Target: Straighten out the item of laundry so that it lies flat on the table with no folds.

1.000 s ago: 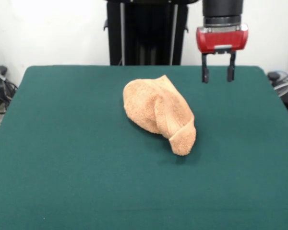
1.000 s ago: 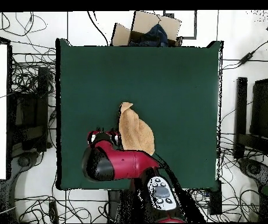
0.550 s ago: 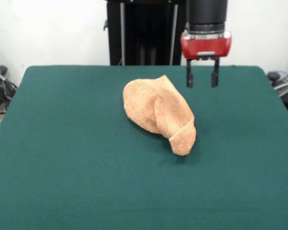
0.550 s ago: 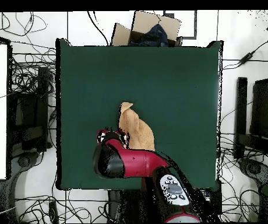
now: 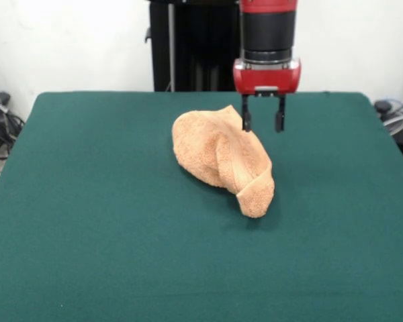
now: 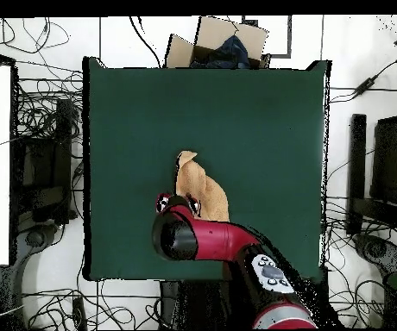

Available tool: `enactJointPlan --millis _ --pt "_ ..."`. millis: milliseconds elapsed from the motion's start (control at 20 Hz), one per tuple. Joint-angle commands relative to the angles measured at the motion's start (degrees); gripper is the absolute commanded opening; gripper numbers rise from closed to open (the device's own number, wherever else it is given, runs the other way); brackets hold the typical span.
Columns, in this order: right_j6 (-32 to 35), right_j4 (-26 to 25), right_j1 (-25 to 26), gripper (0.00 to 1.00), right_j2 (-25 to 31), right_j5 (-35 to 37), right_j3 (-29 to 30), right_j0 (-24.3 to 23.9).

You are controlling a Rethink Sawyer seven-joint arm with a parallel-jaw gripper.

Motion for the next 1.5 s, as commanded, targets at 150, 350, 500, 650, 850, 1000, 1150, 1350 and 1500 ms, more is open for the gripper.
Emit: enactJointPlan --millis 150,350,500,650,850,1000,1150,1350,1500 --pt "7.26 -1.49 5.36 1.0 -3.43 -2.6 -3.4 0.95" --pt "8.16 -0.77 7.05 1.0 -3.81 -3.97 -3.82 1.97" --pt "8.73 -0.2 9.09 1.0 -4.52 -5.8 -4.62 3.04" --pt "8.93 0.3 10.27 1.0 -5.24 -7.09 -5.21 3.79" --pt "9.07 1.64 9.91 1.0 -7.28 -7.29 -5.0 5.67" --pt "9.44 1.91 11.16 1.0 -7.23 -8.53 -5.34 5.96" --pt "9.81 2.66 12.58 1.0 -8.29 -9.77 -6.05 7.23" --pt "10.11 3.15 13.45 1.0 -9.21 -10.86 -6.39 8.11" --pt "10.06 3.04 12.65 1.0 -9.42 -10.57 -5.97 7.8"
